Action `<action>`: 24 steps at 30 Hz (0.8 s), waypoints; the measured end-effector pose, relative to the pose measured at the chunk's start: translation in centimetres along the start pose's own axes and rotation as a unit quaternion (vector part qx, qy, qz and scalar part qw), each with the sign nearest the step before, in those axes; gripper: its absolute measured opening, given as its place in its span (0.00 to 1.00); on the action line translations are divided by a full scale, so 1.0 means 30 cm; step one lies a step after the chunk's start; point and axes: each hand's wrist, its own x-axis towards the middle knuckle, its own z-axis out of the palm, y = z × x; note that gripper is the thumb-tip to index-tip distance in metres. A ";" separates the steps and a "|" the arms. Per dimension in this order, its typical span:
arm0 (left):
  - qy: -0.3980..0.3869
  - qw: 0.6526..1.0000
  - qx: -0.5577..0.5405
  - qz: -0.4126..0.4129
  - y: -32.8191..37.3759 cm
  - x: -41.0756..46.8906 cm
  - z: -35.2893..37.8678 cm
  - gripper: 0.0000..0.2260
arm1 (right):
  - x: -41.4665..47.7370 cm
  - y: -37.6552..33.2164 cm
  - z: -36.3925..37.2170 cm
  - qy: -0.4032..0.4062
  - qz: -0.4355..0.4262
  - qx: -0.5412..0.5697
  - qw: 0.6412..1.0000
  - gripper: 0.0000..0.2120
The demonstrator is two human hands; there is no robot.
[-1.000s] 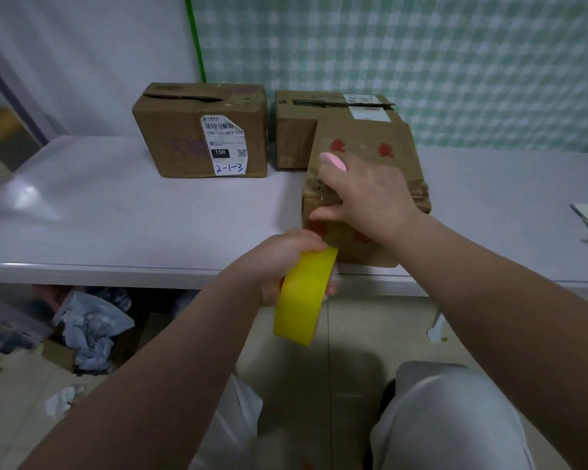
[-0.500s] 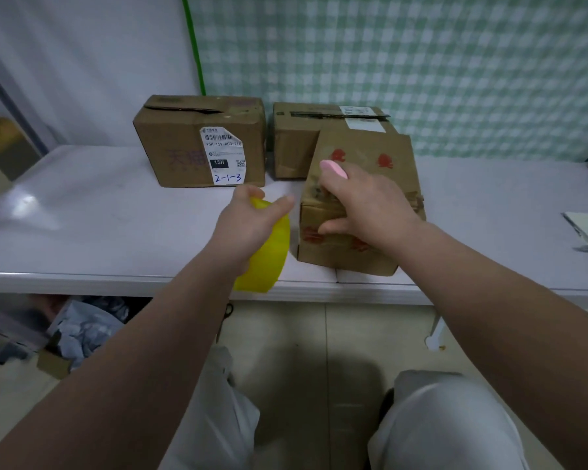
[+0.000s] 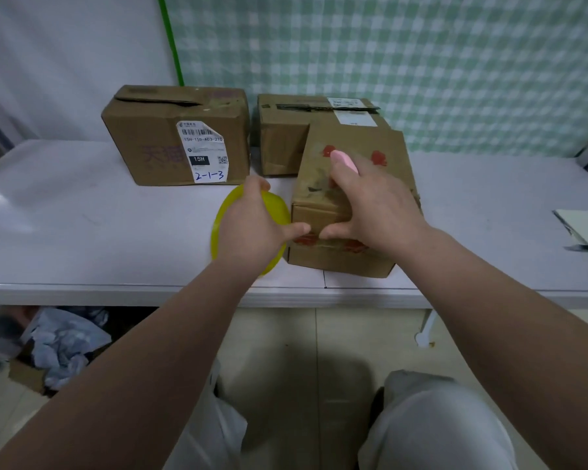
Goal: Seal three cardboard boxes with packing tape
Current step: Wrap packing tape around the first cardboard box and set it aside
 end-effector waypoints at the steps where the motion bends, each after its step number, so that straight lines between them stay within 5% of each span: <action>1: 0.002 1.000 0.004 0.003 0.000 0.000 0.003 0.37 | 0.000 0.003 -0.005 -0.008 -0.004 0.010 1.000 0.40; 5: -0.046 0.998 -0.037 0.000 -0.006 0.012 -0.023 0.36 | 0.025 0.017 -0.061 0.020 0.039 0.184 0.982 0.28; 8: -0.055 0.990 -0.119 -0.055 0.007 0.033 -0.053 0.29 | 0.073 0.038 -0.086 0.045 0.094 0.197 0.975 0.21; 17: -0.060 0.980 -0.165 -0.095 0.022 0.073 -0.035 0.28 | 0.153 -0.002 -0.047 -0.078 0.188 0.086 0.975 0.42; 24: -0.061 0.979 -0.170 -0.095 0.019 0.071 -0.036 0.26 | 0.208 -0.006 -0.039 -0.086 0.241 0.053 0.965 0.34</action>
